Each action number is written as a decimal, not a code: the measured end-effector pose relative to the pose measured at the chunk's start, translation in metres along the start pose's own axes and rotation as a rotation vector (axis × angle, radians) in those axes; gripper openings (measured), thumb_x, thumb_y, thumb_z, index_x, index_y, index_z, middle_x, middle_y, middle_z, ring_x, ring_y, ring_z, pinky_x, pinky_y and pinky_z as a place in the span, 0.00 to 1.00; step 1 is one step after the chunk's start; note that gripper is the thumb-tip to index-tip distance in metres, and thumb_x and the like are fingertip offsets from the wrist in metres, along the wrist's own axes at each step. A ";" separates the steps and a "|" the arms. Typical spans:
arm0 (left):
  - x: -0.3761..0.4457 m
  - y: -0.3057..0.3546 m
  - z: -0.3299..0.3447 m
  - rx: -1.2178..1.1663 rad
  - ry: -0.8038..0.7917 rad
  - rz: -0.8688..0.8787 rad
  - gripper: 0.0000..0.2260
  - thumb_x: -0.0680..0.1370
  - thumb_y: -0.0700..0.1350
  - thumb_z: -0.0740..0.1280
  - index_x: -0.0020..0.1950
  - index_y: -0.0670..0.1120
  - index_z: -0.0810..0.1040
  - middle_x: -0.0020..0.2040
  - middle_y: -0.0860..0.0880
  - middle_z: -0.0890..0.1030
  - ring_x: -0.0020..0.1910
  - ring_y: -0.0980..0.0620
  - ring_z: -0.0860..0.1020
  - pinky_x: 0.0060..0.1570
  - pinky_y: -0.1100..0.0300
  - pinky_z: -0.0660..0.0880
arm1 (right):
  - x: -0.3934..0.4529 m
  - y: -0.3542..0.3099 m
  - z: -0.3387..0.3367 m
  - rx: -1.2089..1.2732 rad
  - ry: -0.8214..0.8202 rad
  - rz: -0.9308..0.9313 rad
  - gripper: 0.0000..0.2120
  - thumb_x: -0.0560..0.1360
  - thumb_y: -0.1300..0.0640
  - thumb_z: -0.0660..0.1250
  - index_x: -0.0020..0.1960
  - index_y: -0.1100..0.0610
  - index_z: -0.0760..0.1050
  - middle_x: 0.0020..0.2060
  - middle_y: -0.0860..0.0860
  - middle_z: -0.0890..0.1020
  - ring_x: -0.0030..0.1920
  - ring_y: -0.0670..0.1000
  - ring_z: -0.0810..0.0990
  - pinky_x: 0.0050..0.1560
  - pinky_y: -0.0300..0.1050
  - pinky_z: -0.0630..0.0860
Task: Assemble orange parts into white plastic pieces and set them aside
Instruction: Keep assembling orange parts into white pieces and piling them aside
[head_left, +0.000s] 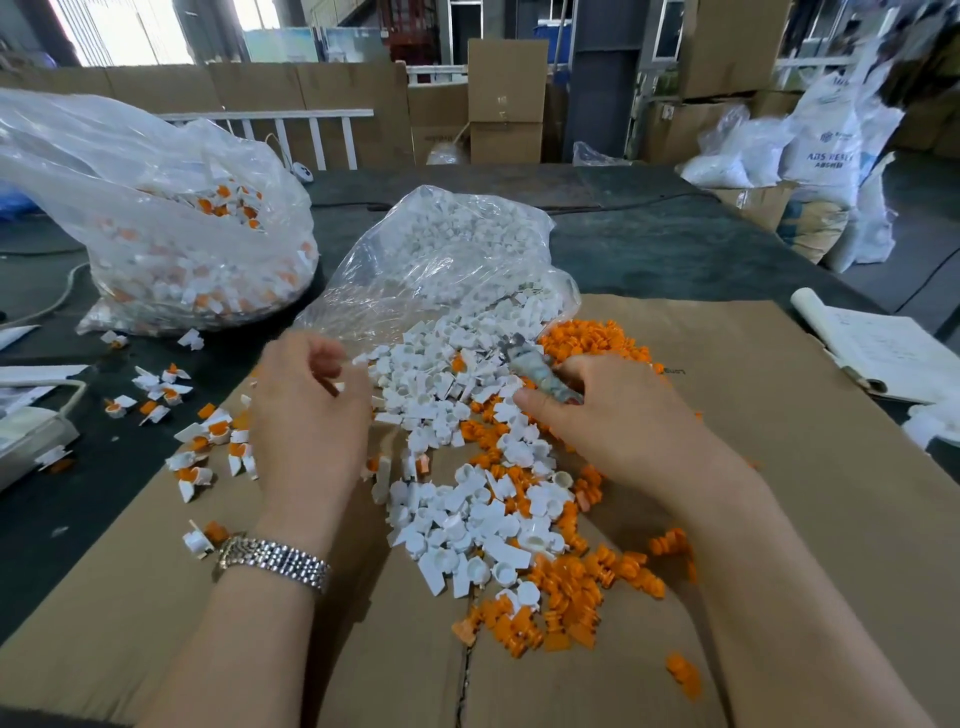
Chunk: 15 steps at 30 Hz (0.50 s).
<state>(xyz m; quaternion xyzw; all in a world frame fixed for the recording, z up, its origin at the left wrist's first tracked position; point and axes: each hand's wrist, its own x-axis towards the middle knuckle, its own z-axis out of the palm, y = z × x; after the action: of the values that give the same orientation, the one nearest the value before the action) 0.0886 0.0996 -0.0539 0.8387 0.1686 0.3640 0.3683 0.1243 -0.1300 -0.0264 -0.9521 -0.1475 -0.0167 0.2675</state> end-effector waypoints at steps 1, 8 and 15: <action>-0.003 0.002 0.003 0.021 -0.078 0.059 0.05 0.79 0.48 0.71 0.47 0.53 0.76 0.46 0.56 0.77 0.42 0.60 0.75 0.39 0.63 0.71 | 0.001 0.001 0.003 -0.060 0.014 0.016 0.23 0.76 0.32 0.61 0.45 0.53 0.73 0.38 0.50 0.77 0.38 0.50 0.76 0.34 0.46 0.67; -0.020 0.009 0.023 0.506 -0.415 0.289 0.14 0.75 0.66 0.67 0.42 0.56 0.77 0.43 0.57 0.72 0.48 0.54 0.73 0.57 0.50 0.72 | 0.006 0.001 0.018 -0.295 0.030 0.064 0.25 0.77 0.34 0.61 0.58 0.55 0.73 0.53 0.53 0.75 0.52 0.53 0.74 0.48 0.50 0.72; -0.021 0.009 0.027 0.555 -0.417 0.282 0.12 0.78 0.60 0.70 0.50 0.52 0.82 0.48 0.53 0.75 0.52 0.52 0.75 0.60 0.50 0.72 | 0.005 -0.004 0.023 -0.411 -0.052 0.070 0.30 0.76 0.32 0.61 0.62 0.57 0.72 0.60 0.56 0.74 0.62 0.58 0.72 0.61 0.57 0.73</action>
<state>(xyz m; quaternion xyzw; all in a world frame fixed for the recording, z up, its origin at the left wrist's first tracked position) 0.0940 0.0684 -0.0700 0.9778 0.0650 0.1727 0.0995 0.1266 -0.1138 -0.0440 -0.9912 -0.1147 -0.0128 0.0642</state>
